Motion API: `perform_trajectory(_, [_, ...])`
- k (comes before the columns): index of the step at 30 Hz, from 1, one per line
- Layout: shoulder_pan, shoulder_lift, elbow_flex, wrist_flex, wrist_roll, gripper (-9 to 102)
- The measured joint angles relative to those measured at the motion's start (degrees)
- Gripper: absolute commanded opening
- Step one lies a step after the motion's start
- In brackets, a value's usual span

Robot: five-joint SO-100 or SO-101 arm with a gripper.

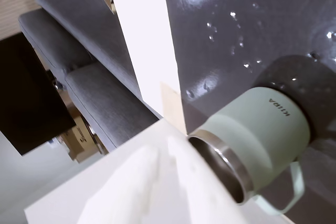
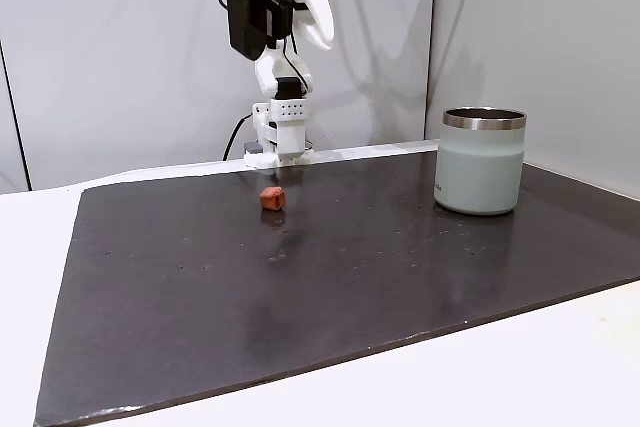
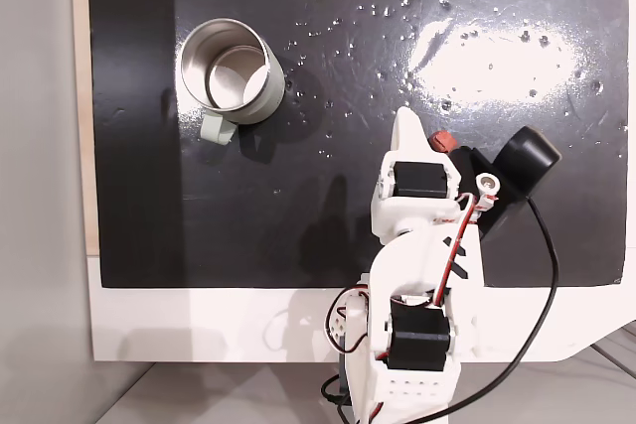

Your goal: Grasp a cube and put it in the cup.

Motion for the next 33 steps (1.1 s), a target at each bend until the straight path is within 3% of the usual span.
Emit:
perform_trajectory(19, [11.25,-36.56,-33.49,21.97,7.12,0])
perform_trajectory(33, [12.22,-49.57,-42.01,36.47,14.59,0])
